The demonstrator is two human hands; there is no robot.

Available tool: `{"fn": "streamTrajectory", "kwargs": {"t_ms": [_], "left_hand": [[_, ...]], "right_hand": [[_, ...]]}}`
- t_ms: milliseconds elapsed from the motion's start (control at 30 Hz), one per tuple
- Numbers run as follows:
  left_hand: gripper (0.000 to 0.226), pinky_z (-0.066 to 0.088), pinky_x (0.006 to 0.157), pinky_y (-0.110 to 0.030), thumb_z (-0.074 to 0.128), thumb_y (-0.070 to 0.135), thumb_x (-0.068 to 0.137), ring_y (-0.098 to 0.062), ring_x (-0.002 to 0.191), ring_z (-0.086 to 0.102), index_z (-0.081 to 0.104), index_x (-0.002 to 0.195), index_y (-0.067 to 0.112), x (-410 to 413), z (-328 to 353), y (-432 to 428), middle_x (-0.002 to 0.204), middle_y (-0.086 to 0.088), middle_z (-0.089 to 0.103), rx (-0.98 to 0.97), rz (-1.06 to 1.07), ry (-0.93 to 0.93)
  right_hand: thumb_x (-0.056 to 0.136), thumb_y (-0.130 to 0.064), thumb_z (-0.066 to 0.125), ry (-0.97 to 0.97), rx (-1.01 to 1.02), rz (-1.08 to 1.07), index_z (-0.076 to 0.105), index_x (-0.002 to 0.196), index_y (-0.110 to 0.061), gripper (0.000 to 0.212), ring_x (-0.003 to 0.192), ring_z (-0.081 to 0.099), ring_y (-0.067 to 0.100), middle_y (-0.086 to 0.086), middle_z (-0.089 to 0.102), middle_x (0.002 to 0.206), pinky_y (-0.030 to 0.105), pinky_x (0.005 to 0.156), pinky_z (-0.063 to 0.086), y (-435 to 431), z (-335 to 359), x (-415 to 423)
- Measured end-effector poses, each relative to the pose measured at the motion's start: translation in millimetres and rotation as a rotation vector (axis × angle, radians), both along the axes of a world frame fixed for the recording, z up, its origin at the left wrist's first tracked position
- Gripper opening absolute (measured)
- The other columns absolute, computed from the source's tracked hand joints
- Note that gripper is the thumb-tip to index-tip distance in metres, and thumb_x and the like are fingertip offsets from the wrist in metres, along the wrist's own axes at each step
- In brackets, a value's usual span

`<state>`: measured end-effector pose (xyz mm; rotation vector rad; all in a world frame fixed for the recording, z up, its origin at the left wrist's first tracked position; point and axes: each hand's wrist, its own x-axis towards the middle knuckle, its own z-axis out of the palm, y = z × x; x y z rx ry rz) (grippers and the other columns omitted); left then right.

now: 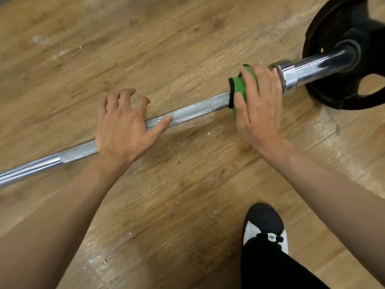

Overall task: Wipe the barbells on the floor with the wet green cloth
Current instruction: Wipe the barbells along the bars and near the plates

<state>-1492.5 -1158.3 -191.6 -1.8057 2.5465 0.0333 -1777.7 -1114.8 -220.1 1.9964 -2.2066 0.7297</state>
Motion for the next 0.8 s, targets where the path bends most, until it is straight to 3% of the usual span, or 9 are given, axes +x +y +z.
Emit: {"fn": "streamTrajectory", "kwargs": {"t_ms": [100,233,367,567,667,733,800], "left_hand": [[0.087,0.029,0.11,-0.055,0.023,0.081,0.093,-0.043,0.128,0.047,0.066,0.126,0.013,-0.8,0.7,-2.7,0.143,-0.02,0.053,0.012,0.005,-0.001],[0.088,0.03,0.108,-0.056,0.022,0.082,0.094,-0.043,0.128,0.047,0.066,0.126,0.013,-0.9,1.5,-1.4,0.142,-0.021,0.054,0.017,-0.002,0.007],[0.088,0.031,0.109,-0.057,0.022,0.082,0.094,-0.042,0.128,0.046,0.066,0.125,0.013,-1.0,-0.1,6.2,0.141,-0.02,0.055,0.02,0.0,0.0],[0.086,0.03,0.108,-0.055,0.024,0.082,0.094,-0.041,0.124,0.05,0.067,0.124,0.013,-3.6,1.0,26.5,0.137,-0.016,0.06,-0.008,0.006,-0.013],[0.087,0.029,0.108,-0.055,0.023,0.082,0.093,-0.04,0.125,0.05,0.069,0.121,0.014,-5.8,2.4,37.6,0.134,-0.014,0.063,-0.013,0.005,-0.036],[0.086,0.028,0.107,-0.054,0.024,0.082,0.093,-0.04,0.125,0.049,0.069,0.12,0.015,-6.0,3.8,46.0,0.134,-0.013,0.063,-0.014,0.004,-0.048],[0.084,0.025,0.107,-0.053,0.025,0.082,0.093,-0.039,0.126,0.049,0.069,0.119,0.016,-7.1,3.9,54.5,0.135,-0.012,0.063,-0.011,0.011,-0.055]], "right_hand": [[0.109,-0.047,0.026,-0.155,-0.006,-0.127,0.062,0.127,0.002,0.063,0.135,0.049,0.039,0.023,0.056,0.137,0.053,0.125,0.017,-5.8,13.2,45.6],[0.104,-0.062,0.013,-0.124,0.127,0.238,0.059,0.138,0.001,0.085,0.147,0.037,0.037,0.024,0.049,0.151,0.047,0.129,0.009,17.9,15.4,101.7],[0.108,-0.051,0.029,0.03,0.121,0.421,0.056,0.142,-0.005,0.064,0.148,0.037,0.037,0.022,0.048,0.152,0.044,0.129,0.009,19.1,4.8,70.0],[0.11,-0.036,0.032,-0.021,0.005,0.023,0.066,0.121,-0.004,0.048,0.123,0.055,0.034,0.018,0.062,0.125,0.051,0.125,0.022,19.5,5.9,3.6],[0.11,-0.04,0.03,-0.047,0.027,-0.163,0.07,0.11,-0.005,0.053,0.122,0.055,0.037,0.018,0.062,0.121,0.05,0.124,0.023,21.9,12.2,20.4],[0.109,-0.042,0.031,-0.032,0.043,-0.165,0.07,0.11,-0.006,0.053,0.125,0.054,0.036,0.019,0.063,0.122,0.052,0.124,0.021,31.6,13.5,46.1],[0.109,-0.043,0.029,-0.031,0.054,-0.021,0.071,0.114,-0.007,0.055,0.122,0.054,0.033,0.018,0.064,0.121,0.052,0.124,0.022,46.9,12.9,72.4]]}}
